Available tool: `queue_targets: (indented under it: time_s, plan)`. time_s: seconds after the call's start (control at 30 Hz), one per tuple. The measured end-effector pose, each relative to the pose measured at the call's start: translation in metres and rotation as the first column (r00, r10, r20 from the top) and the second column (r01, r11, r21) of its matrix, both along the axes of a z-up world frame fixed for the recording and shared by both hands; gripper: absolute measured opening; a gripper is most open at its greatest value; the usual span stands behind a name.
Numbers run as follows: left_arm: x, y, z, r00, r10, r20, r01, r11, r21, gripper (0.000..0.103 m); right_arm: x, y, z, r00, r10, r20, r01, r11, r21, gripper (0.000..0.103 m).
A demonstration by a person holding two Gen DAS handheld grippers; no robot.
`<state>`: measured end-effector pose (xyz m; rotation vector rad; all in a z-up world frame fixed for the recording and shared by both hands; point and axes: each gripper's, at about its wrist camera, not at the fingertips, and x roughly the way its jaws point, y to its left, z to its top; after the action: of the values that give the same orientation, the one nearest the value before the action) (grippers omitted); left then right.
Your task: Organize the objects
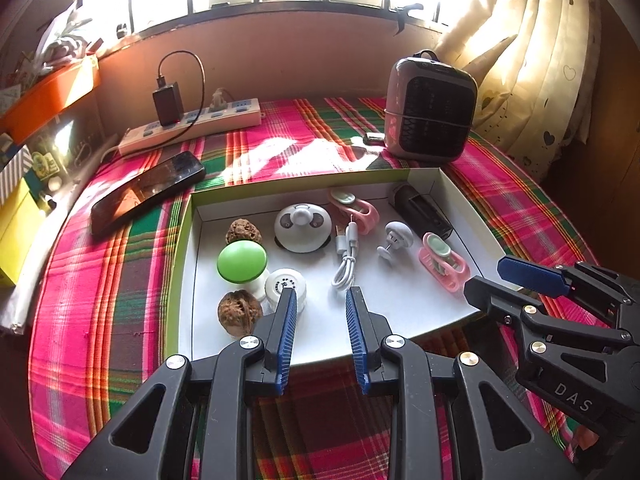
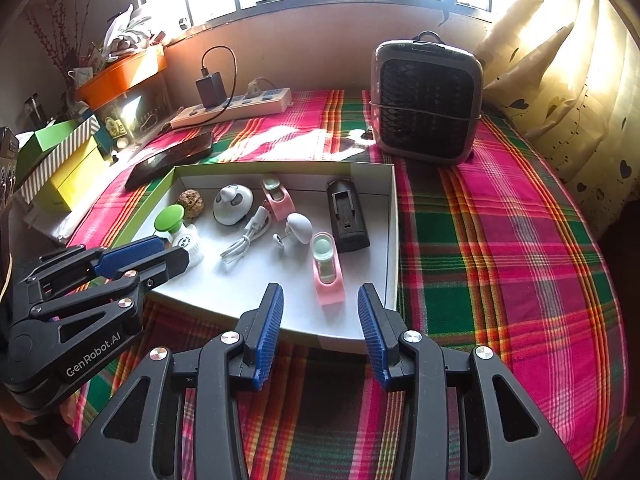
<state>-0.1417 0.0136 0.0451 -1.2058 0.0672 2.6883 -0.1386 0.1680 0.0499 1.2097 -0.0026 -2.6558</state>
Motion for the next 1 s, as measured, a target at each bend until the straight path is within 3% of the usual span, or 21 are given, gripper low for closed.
queue_targets:
  time_s: [0.3,0.43,0.5,1.0]
  plan:
    - [0.030,-0.005,0.000,0.999,0.035,-0.038,-0.036,0.999,-0.035,0.026,0.022,-0.006,-0.003,1.000,0.002,-0.020,-0.001,1.000,0.024,0.046]
    - [0.040,-0.009,-0.003,0.999,0.047,-0.024,-0.047,0.999,-0.015,0.027,0.030,-0.009,-0.007,1.000,0.015,-0.017,-0.014,1.000,0.025,0.046]
    - [0.044,-0.008,-0.004,0.998,0.045,-0.037,-0.047,0.998,-0.043,0.027,0.034,-0.011,-0.008,1.000,0.018,-0.018,-0.017,0.999,0.034,0.046]
    - [0.062,-0.018,-0.021,0.997,0.078,0.012,-0.077,0.996,-0.040,0.027,0.049,-0.020,-0.025,0.999,0.023,0.024,-0.024,0.999,0.044,0.046]
